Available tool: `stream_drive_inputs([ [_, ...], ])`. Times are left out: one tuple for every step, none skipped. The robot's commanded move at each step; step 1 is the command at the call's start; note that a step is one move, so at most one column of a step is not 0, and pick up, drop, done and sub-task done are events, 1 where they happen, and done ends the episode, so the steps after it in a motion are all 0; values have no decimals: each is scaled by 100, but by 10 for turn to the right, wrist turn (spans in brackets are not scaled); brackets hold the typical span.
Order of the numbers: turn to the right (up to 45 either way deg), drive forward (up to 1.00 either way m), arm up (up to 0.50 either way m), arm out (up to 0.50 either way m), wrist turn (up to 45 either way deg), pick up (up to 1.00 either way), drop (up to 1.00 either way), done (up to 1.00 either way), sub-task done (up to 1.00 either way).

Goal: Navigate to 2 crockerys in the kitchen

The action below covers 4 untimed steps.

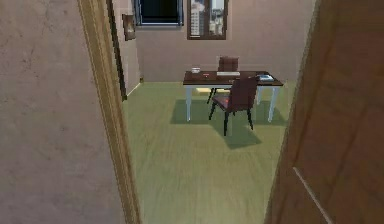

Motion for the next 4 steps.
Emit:
stream_drive_inputs([
  [0, 35, 0, 0, 0, 0, 0, 0, 0],
  [0, 70, 0, 0, 0, 0, 0, 0, 0],
  [390, 0, 0, 0, 0, 0, 0, 0, 0],
  [0, 60, 0, 0, 0, 0, 0, 0, 0],
])
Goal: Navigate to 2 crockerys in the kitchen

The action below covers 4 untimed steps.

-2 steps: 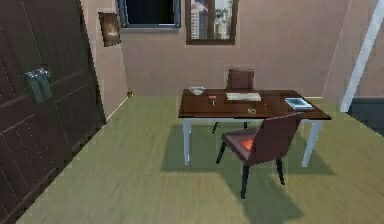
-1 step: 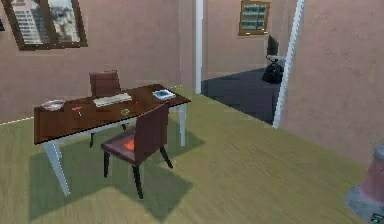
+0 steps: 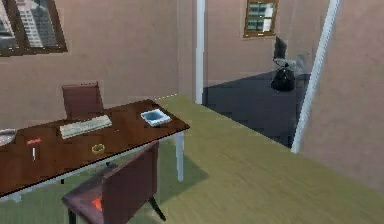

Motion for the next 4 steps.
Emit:
stream_drive_inputs([
  [330, 0, 0, 0, 0, 0, 0, 0, 0],
  [0, 75, 0, 0, 0, 0, 0, 0, 0],
  [-150, 0, 0, 0, 0, 0, 0, 0, 0],
  [0, 100, 0, 0, 0, 0, 0, 0, 0],
])
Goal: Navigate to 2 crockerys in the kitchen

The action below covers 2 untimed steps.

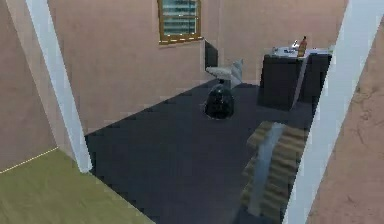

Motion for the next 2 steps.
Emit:
stream_drive_inputs([
  [-30, 0, 0, 0, 0, 0, 0, 0, 0],
  [-120, 0, 0, 0, 0, 0, 0, 0, 0],
])
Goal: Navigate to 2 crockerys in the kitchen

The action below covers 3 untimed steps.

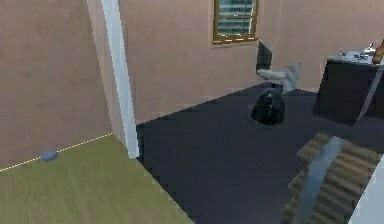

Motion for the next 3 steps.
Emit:
stream_drive_inputs([
  [0, 75, 0, 0, 0, 0, 0, 0, 0],
  [210, 0, 0, 0, 0, 0, 0, 0, 0],
  [0, 60, 0, 0, 0, 0, 0, 0, 0],
])
